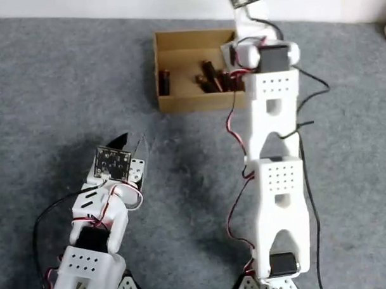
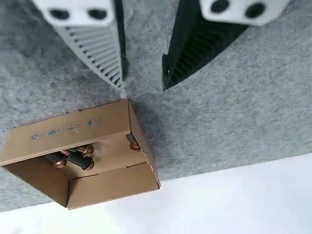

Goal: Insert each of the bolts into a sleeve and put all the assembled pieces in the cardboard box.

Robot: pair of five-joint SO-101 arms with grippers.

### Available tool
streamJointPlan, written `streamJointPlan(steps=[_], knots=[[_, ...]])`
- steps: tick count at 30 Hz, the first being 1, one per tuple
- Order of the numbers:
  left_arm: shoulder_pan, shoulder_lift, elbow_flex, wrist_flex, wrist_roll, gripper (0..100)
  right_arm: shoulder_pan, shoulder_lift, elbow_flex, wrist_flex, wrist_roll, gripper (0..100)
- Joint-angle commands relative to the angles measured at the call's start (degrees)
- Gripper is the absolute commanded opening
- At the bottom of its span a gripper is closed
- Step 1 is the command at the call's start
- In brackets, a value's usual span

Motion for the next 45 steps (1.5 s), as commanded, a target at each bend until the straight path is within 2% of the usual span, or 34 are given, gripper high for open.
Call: streamJointPlan(steps=[1, 3, 9, 13, 16, 24, 27, 29, 31, 34, 39, 45], knots=[[-0.22, -0.04, -0.31, 0.26, -3.60, 12, 0.13, -10.33, -7.78, 6.55, 0.35, 31.7], [-0.22, 0.04, -0.31, 0.35, -3.96, 12, 0.40, -13.85, -7.52, 7.52, -0.62, 31.7], [-0.40, -0.22, -0.22, 1.32, -4.13, 12, 3.91, -22.29, -7.34, 7.60, -10.55, 31.7], [-1.71, -0.40, -3.74, 8.70, -6.59, 12, 4.26, -28.35, -6.20, 7.60, -12.13, 31.7], [-3.47, -0.40, -8.57, 15.91, -8.79, 12, 4.26, -36.00, 0.84, 7.60, -12.13, 31.7], [-4.53, -3.12, -25.27, 45.45, -11.60, 12, 4.09, -65.36, 36.00, 7.34, -12.22, 31.7], [-4.09, -12.88, -26.59, 53.45, -11.69, 12, 2.86, -75.74, 49.71, 7.16, -12.13, 31.7], [-4.53, -22.64, -25.10, 57.05, -14.51, 12, 2.59, -82.24, 58.15, 7.16, -12.13, 31.7], [-4.53, -27.56, -24.40, 59.78, -19.96, 12, 2.59, -88.75, 65.80, 6.29, -12.13, 31.7], [-5.67, -22.11, -21.93, 60.48, -25.23, 12, 2.59, -99.12, 77.85, 3.56, -12.13, 31.7], [-9.71, -25.54, -16.04, 62.59, -23.12, 12, 2.59, -118.20, 102.81, -4.97, -12.04, 31.7], [-9.54, -25.36, -10.95, 64.09, -23.03, 12, 2.86, -143.69, 135.69, -19.74, -12.04, 31.7]])
